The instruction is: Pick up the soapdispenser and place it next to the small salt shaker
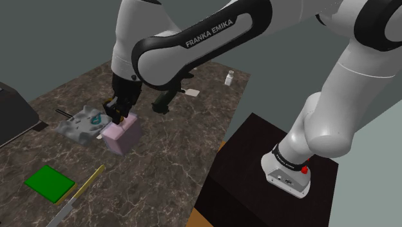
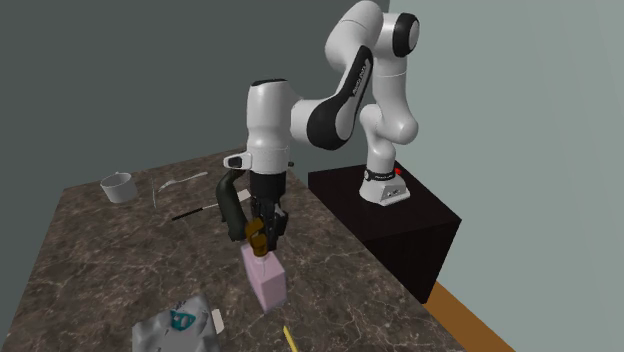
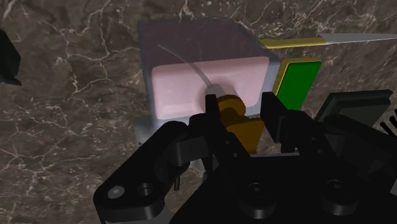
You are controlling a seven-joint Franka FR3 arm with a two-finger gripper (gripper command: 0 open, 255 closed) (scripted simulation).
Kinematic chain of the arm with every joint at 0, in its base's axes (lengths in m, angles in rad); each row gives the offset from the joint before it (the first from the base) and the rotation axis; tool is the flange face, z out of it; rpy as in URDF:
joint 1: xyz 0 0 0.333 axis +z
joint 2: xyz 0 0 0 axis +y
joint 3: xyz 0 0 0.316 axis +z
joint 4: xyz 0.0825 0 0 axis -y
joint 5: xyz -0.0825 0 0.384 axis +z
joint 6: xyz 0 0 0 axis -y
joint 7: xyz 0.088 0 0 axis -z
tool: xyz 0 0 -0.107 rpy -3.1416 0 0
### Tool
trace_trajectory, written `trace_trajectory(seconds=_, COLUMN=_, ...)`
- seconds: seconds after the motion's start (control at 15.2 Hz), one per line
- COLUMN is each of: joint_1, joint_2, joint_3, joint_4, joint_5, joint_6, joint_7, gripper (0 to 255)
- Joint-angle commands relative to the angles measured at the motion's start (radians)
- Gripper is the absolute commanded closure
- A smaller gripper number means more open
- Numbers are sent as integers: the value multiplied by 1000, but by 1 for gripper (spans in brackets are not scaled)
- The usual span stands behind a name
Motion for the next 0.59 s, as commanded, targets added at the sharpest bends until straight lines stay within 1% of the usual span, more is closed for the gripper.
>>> trace_trajectory(seconds=0.0, joint_1=-1, joint_2=-11, joint_3=0, joint_4=14, joint_5=1, joint_6=-24, joint_7=2, gripper=255)
trace_trajectory(seconds=0.53, joint_1=-6, joint_2=-53, joint_3=-1, joint_4=75, joint_5=5, joint_6=-124, joint_7=13, gripper=255)
